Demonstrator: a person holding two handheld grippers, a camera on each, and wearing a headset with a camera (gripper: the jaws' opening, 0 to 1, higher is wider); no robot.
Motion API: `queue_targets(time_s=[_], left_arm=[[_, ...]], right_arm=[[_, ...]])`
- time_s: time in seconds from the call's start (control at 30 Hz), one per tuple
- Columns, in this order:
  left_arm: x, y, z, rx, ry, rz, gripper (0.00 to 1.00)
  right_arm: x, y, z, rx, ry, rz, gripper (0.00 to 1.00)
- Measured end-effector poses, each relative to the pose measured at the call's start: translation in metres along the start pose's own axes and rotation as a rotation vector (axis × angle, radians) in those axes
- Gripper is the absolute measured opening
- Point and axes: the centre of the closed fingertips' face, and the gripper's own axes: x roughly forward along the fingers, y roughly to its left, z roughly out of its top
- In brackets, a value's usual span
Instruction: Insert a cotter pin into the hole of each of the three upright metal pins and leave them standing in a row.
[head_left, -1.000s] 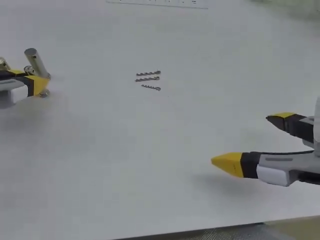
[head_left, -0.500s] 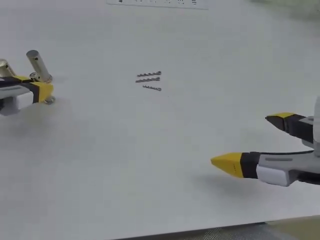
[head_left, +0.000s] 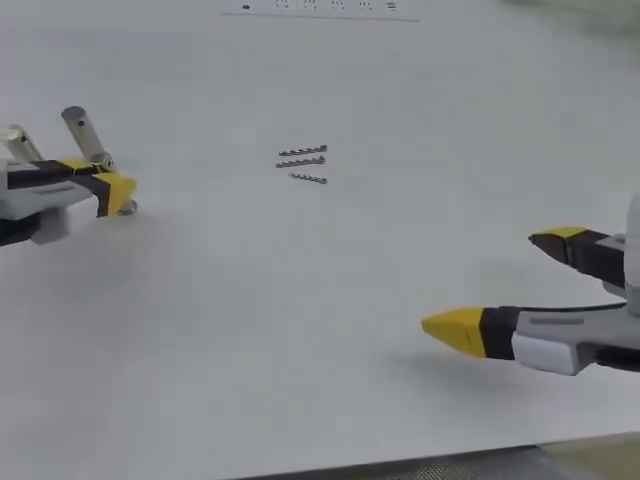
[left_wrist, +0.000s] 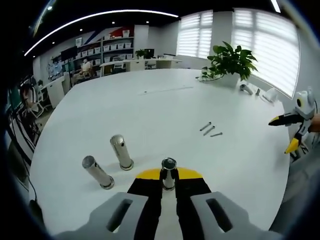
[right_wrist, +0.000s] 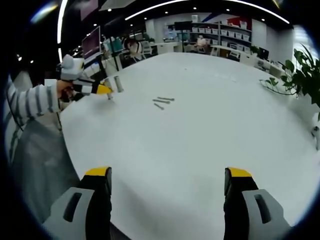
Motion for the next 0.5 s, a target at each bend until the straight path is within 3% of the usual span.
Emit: queue_targets(time_s=[0.13, 0.5], left_arm=[[-0.002, -0.005, 0.004, 0.044, 0.011, 0.036, 0.07], [0.004, -0.024, 0.008, 0.032, 0.005, 0.024, 0.07]], right_arm=[[0.001, 0.0, 0.002, 0.002, -0.005, 0.004, 0.95], [0.005, 0.003, 0.009, 0.008, -0.028, 0.014, 0.94]])
